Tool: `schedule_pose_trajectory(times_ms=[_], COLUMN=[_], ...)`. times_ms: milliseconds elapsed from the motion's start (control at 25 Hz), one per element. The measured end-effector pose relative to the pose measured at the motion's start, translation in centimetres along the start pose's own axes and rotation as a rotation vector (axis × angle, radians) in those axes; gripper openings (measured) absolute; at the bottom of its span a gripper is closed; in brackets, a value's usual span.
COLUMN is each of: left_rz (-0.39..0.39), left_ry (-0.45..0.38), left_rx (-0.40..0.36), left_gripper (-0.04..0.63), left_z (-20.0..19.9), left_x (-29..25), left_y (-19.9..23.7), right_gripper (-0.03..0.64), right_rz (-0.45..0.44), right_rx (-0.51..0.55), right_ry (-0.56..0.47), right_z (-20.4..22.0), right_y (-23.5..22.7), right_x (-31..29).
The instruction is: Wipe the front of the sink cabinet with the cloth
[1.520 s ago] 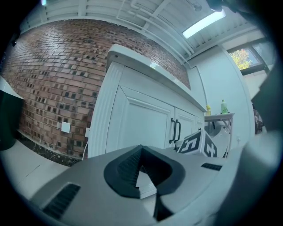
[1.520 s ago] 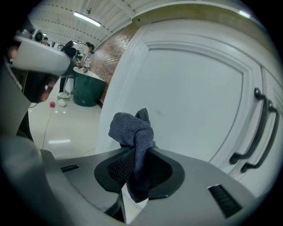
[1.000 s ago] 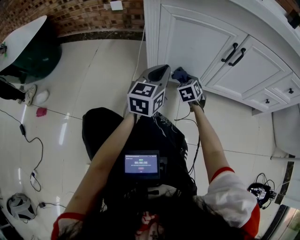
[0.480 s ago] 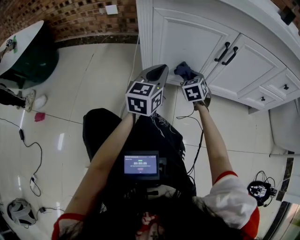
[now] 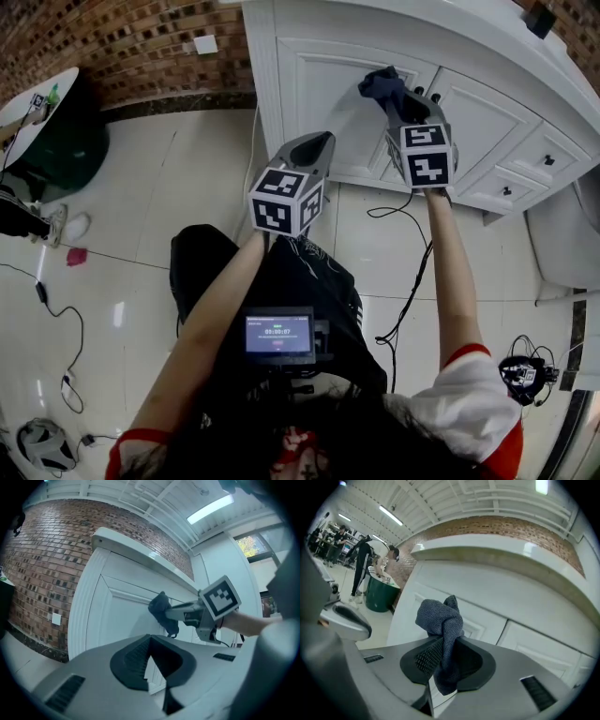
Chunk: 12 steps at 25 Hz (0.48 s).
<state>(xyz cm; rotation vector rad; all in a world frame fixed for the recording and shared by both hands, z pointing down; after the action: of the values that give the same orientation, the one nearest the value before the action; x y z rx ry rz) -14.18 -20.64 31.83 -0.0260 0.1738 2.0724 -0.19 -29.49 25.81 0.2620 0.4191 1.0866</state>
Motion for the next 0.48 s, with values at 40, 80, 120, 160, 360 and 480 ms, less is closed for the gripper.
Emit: schedule_pose_trajectory(times_ms=[40,80,120,160,360,480], left_rz=[0.003,0.006,0.008,0.009,0.002,-0.005], left_ry=[-0.001,-0.002,-0.002,-0.002,0.007,0.014], left_rx=[-0.004,-0.009,-0.013,-0.017,-0.028,-0.03], left_gripper=[0.035,0.035,0.035,0.035,0.035,0.035], left_z=[-0.2,-0.3,-0.4,-0.5,-0.5,-0.2], left_x=[0.0,0.1,0.2,0.3,0.8,0.9], left_y=[-0.3,-0.6,-0.8,-1.0,-1.0,-0.8], right_gripper=[0.084,0.084,0.084,0.084,0.084,0.084], right_rz=[0.014,0.031,0.05,0.068,0.092,0.076], right_rx=[0.008,0.019,0.031,0.043,0.052,0.055], right_ry=[-0.02,-0.035,-0.045,-0.049,-0.037,-0.017], right_z=[-1.2,-2.2,-3.0,-3.5,-3.8,-2.4], right_y=[-0.8,-1.7,-2.5,-3.2,-4.1,-3.0], right_x=[0.5,0.9,1.1,1.3,1.5,1.4])
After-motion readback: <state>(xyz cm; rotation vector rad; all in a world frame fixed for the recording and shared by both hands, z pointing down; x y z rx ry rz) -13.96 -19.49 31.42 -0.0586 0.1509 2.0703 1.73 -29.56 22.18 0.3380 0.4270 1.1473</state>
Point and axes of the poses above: the fingertips, and each gripper's own axes: x backward along the fingers, y to its left, z out of its underside, the point moved 5 cm from there along x, backward along the fingers, and after that the axes turned 1 degree about y, right-handed, at the moved point
